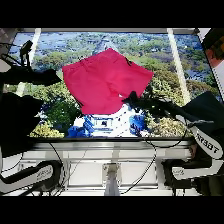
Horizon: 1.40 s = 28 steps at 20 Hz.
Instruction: Fold the clothes and pants, and hang the long-sleeved shirts on hangers.
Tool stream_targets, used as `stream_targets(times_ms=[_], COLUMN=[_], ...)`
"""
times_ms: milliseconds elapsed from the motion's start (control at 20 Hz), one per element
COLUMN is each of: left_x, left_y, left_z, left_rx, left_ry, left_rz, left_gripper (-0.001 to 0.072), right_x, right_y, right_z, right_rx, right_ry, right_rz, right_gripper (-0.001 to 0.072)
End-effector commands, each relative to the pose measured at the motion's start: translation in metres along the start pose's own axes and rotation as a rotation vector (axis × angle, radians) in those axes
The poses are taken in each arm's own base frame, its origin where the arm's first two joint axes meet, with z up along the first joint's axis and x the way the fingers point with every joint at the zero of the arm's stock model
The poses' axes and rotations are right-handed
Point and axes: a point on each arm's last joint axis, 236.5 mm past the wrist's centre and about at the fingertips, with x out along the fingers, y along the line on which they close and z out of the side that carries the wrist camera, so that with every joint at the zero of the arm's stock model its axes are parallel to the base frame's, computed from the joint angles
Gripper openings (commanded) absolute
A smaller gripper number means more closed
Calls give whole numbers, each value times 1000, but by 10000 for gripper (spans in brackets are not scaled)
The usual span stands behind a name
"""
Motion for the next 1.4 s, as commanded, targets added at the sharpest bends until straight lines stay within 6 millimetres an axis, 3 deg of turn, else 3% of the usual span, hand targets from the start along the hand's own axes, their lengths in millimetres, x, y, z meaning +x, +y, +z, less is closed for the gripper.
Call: stream_targets(times_ms=[0, 100, 250, 450, 500, 550, 600, 700, 800, 850, 1000, 1150, 1350], left_x=[0, 0, 0, 6, 10, 17, 26, 49, 77, 91, 118, 141, 170], left_y=[0, 0, -2, -4, 1, 6, 12, 22, 9, 3, 8, 8, 35], left_z=[0, 0, 1, -2, -5, -10, -20, -49, -78, -81, -73, -74, -68], left_rx=[-1, -1, -5, -37, -52, -108, -154, -269, -443, -531, -716, -803, -938], left_ry=[-1, -1, -3, 11, 27, 43, 64, 112, 127, 87, -93, -128, -234], left_rz=[1, 1, -9, -18, -7, 2, 6, 0, -108, -166, -218, -202, -107], left_gripper=[21, 21, 21, 38, 107, 234, 248, 248, 248, 260, 557, 585, 585], right_x=[-41, -79, -132, -176, -181, -185, -188, -188, -185, -182, -177, -176, -174], right_y=[-43, -65, -57, 24, 43, 60, 74, 91, 95, 94, 93, 93, 94], right_z=[51, 96, 163, 235, 244, 248, 250, 242, 232, 227, 218, 215, 212], right_rx=[75, 168, 188, -27, -108, -185, -249, -327, -358, -358, -358, -359, -359], right_ry=[-94, -207, -380, -562, -580, -590, -590, -541, -490, -465, -420, -408, -395], right_rz=[-109, -126, -74, -28, -42, -61, -74, -86, -92, -91, -85, -84, -81], right_gripper=[7, 7, 7, 15, 130, 390, 473, 473, 472, 474, 487, 487, 487])
